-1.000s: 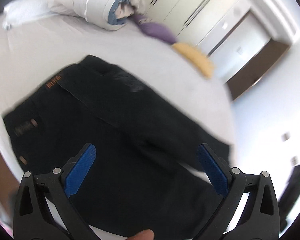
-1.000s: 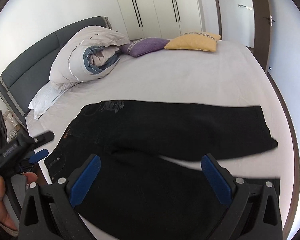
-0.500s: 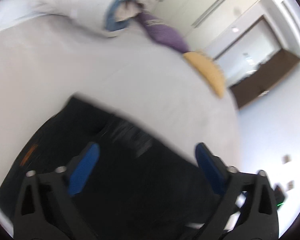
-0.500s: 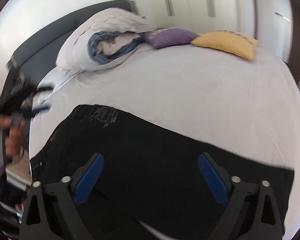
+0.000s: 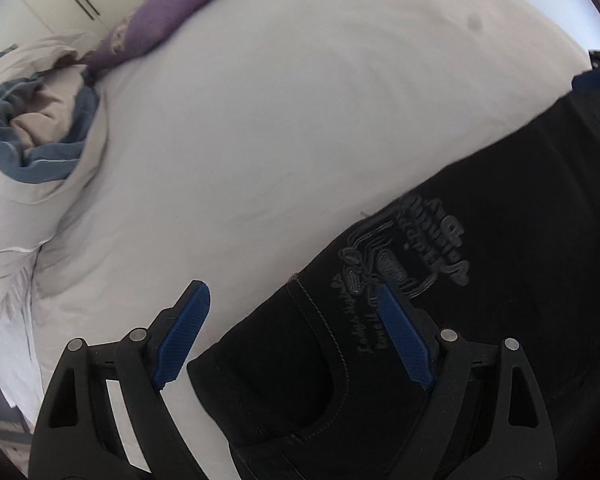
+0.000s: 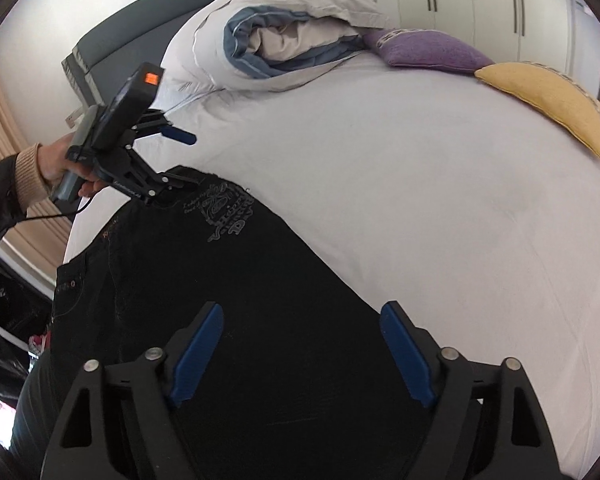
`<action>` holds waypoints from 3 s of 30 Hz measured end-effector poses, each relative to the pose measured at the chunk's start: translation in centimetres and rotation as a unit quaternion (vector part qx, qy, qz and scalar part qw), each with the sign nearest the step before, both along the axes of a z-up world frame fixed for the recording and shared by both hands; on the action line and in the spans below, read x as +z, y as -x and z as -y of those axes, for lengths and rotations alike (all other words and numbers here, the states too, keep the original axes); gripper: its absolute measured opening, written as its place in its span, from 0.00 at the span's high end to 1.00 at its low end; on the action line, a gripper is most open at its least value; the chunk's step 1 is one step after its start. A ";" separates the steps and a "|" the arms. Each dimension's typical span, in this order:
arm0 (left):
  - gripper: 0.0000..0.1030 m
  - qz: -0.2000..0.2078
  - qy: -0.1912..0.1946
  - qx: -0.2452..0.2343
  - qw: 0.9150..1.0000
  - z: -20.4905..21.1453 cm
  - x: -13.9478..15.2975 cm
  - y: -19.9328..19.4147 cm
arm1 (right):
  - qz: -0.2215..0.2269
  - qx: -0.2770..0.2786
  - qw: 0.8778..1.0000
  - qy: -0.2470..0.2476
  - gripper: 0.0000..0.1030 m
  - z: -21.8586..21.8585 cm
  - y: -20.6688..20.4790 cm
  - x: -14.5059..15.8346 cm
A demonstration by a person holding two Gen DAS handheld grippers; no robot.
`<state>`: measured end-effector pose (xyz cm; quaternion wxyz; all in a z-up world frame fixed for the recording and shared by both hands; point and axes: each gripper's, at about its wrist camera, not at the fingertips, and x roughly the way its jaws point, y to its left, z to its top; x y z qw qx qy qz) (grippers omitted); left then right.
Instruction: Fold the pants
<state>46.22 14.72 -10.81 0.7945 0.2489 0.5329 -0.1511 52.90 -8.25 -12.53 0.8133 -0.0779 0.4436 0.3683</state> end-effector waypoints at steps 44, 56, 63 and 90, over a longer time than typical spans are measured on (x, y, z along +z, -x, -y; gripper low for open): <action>0.94 0.067 0.103 -0.026 0.992 -2.0 2.9 4.0 | 0.010 0.118 0.988 0.095 0.95 -10.2 -4.5 -3.3; 0.94 0.081 0.119 -0.025 0.989 -2.7 4.5 7.2 | 0.060 0.146 0.981 0.115 0.96 -13.4 0.6 -1.2; 0.94 0.089 0.109 -0.023 0.990 -4.1 5.4 11.6 | 0.104 0.185 0.967 0.140 0.97 -13.9 6.2 0.4; 0.95 0.040 -0.016 -0.119 0.992 -5.8 -3.7 35.9 | 0.309 0.431 0.767 0.360 0.97 -19.1 35.7 -6.4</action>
